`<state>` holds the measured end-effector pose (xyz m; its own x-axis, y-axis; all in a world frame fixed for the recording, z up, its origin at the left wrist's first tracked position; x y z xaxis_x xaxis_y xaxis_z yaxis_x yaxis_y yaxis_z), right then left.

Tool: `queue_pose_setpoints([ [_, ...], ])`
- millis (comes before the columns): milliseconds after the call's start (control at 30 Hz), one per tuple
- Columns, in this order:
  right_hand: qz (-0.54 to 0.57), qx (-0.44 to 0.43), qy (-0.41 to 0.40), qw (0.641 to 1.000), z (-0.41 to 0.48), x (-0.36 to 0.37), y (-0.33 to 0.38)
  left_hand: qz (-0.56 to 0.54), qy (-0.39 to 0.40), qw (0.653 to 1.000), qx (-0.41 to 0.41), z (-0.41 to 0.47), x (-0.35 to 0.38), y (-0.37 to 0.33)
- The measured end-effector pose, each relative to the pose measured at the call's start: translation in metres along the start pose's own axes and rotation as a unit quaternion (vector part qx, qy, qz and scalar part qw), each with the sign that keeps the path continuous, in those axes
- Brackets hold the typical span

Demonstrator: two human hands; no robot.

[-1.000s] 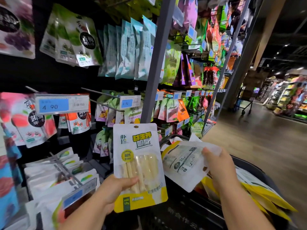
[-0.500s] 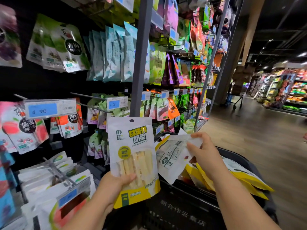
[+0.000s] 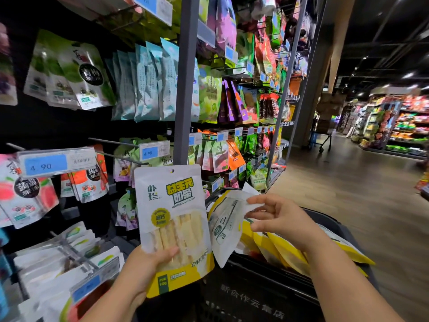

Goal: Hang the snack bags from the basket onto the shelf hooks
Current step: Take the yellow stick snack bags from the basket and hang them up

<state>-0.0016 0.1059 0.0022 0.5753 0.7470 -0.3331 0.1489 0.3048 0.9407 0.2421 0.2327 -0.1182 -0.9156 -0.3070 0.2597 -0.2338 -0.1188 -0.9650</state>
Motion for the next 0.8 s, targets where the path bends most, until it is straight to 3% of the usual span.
queue_pose_setpoints([
  [200, -0.140, -0.042, -0.160, 0.976, 0.005, -0.003, 0.000, 0.002, -0.005, 1.000, 0.004, 0.000, -0.004, -0.003],
  [333, -0.267, -0.143, -0.241, 0.922, 0.003, -0.002, 0.009, -0.002, -0.008, 1.000, 0.016, -0.003, -0.006, -0.006],
  [400, -0.260, -0.186, -0.254, 0.913, 0.002, -0.002, 0.016, -0.007, -0.010, 1.000, 0.026, -0.003, -0.007, -0.008],
  [600, -0.126, -0.216, -0.239, 0.938, 0.001, 0.004, 0.027, 0.008, -0.019, 0.999, 0.036, -0.001, -0.006, -0.014],
  [800, -0.154, -0.297, -0.348, 0.876, -0.007, 0.013, 0.039, 0.099, -0.054, 0.993, 0.032, -0.003, -0.002, -0.017],
])
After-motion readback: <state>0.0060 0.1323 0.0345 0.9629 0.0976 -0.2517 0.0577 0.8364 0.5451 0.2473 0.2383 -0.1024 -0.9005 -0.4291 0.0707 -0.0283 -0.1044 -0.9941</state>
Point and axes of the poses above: each hand's wrist, its own z-axis towards the middle knuckle, its own x-axis out of the palm, y = z × x, the point moved 4 cm from there along z, towards the middle knuckle, and after that the axes turned 15 degrees about y, right-handed, at the moved point
